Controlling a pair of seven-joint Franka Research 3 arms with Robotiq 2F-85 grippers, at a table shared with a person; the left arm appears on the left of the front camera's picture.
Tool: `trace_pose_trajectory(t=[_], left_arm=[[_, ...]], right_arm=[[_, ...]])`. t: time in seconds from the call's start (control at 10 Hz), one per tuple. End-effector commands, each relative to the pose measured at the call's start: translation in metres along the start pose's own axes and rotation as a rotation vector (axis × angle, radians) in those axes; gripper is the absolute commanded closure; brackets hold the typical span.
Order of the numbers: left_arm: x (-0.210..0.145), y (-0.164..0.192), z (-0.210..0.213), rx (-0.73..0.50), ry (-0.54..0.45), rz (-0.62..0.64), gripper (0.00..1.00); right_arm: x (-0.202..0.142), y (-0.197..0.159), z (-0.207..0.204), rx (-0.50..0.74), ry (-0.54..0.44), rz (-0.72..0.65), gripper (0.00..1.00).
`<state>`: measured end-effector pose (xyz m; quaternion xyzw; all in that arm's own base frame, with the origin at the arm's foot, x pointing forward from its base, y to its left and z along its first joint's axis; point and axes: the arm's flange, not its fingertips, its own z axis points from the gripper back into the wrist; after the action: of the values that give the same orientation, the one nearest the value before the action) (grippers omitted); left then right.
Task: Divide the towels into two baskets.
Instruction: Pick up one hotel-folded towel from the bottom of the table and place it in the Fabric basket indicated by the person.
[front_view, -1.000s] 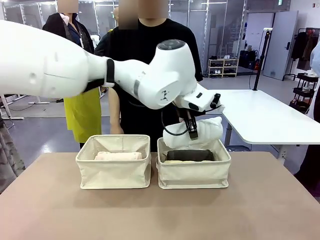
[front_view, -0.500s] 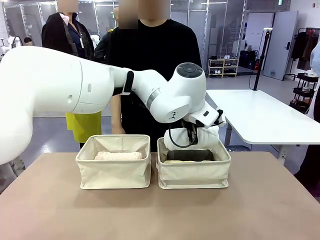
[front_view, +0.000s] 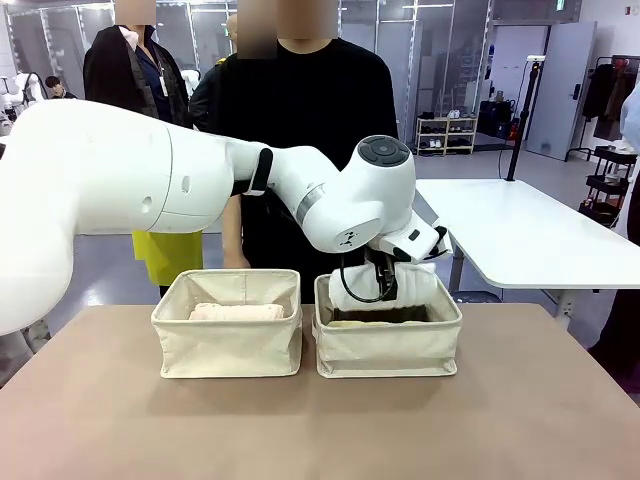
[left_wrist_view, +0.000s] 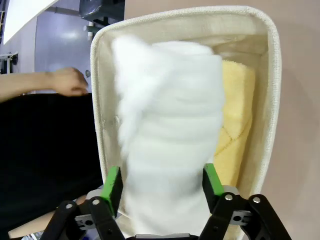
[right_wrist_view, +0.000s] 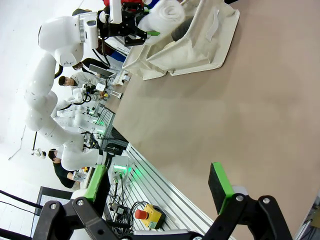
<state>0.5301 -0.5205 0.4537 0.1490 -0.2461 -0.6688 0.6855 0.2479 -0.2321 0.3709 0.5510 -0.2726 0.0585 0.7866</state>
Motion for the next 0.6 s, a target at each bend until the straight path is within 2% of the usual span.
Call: trace_pose_trajectory(t=[0.0,0.3,0.5], left_arm=[[-0.005,-0.008,0.003,0.029,-0.005,0.010,0.00],[-0.008,-0.012,0.009,0.022,-0.015,0.025,0.00],[0.000,0.000,0.000,0.001,-0.002,0.000,0.00]], right_arm=[[-0.002,0.003,0.001,0.007,-0.010,0.010,0.00],[-0.002,0.003,0.001,0.007,-0.010,0.010,0.00],[-0.002,0.003,0.001,0.007,-0.010,0.010,0.00]])
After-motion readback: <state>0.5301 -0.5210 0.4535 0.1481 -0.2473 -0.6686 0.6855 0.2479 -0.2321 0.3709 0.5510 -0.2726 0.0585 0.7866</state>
